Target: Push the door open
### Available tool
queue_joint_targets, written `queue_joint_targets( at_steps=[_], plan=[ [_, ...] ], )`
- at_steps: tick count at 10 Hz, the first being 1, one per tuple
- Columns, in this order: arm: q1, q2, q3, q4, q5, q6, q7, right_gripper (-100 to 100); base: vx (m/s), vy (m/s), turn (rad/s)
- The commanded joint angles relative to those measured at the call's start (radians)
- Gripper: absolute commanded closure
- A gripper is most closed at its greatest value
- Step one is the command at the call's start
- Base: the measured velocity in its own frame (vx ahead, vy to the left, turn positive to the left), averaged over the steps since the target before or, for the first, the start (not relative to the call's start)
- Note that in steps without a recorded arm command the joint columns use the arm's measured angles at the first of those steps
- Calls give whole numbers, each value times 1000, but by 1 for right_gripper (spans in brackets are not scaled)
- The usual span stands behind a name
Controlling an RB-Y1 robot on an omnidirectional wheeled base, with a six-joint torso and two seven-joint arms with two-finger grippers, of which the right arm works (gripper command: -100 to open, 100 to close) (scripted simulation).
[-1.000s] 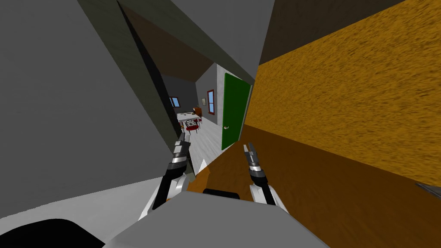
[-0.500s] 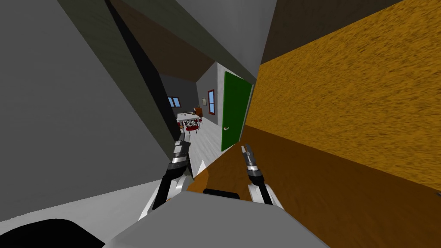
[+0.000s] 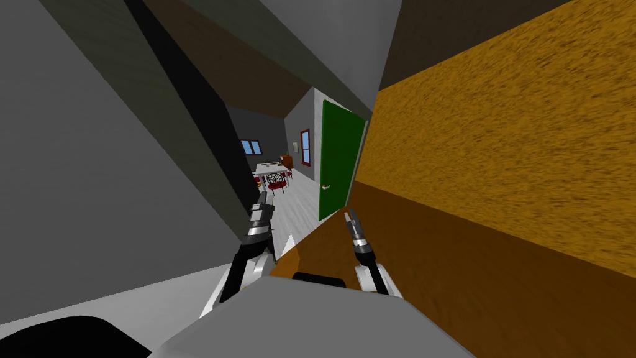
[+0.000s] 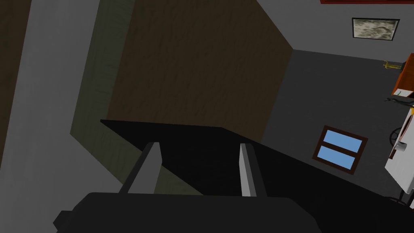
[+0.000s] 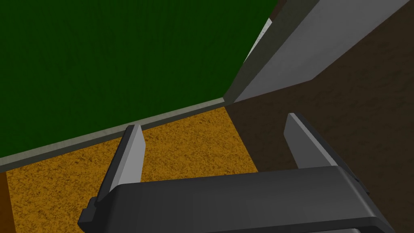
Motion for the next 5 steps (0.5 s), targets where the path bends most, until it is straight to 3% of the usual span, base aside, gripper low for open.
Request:
queue_joint_targets(
  at_steps=[1,5],
  plan=[
    [-12,-2,5,30,5,-5,-5,-100,90,-64,31],
    [-44,-4,16,107,17,-14,-14,-100,97,-53,33]
  ],
)
